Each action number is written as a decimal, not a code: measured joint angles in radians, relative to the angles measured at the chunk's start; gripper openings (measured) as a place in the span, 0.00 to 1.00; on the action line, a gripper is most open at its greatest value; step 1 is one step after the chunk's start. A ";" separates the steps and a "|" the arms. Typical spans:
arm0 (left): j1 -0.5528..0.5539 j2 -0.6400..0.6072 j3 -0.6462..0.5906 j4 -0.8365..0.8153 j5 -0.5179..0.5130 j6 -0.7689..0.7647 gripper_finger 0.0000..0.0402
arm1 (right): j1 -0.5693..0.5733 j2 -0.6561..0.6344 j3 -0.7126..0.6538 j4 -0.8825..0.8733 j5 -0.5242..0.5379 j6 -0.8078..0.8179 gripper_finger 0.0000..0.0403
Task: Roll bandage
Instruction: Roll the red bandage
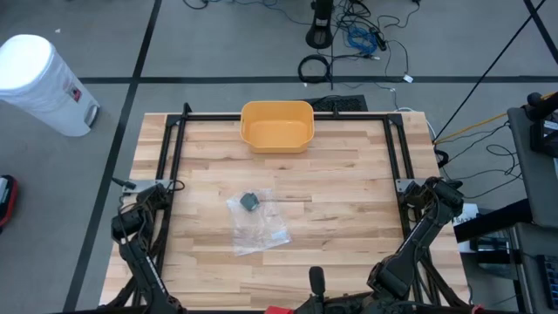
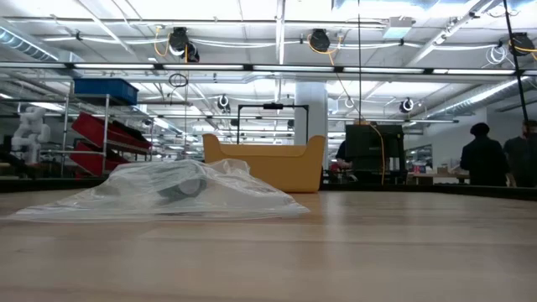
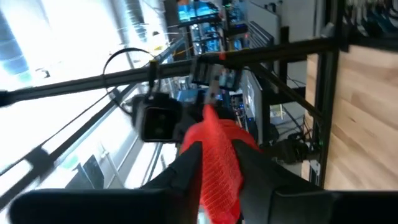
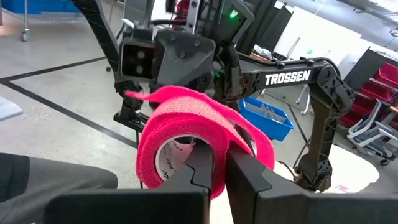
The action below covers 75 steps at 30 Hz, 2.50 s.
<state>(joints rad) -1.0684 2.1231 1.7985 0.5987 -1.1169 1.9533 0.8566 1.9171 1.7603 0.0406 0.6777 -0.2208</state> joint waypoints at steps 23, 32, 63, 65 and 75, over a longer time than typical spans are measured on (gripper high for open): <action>0.009 0.000 0.079 0.100 0.010 0.025 0.01 | 0.000 0.000 0.000 -0.010 -0.004 0.010 0.04; 0.038 0.000 0.209 0.101 0.000 0.046 0.00 | 0.000 0.000 0.000 -0.009 -0.023 0.002 0.04; 0.007 -0.030 0.298 0.231 -0.041 -0.022 0.00 | 0.044 -0.009 0.000 -0.005 -0.099 -0.062 0.04; 0.017 -0.030 0.298 0.231 -0.044 -0.035 0.00 | 0.047 -0.010 0.000 -0.005 -0.096 -0.065 0.04; -0.009 -0.030 0.298 0.231 -0.042 -0.036 0.00 | 0.062 -0.010 0.000 -0.008 -0.097 -0.114 0.04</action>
<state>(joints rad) -1.0771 2.0932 2.0964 0.8295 -1.1589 1.9171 0.9184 1.9068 1.7607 0.0330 0.5804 -0.3343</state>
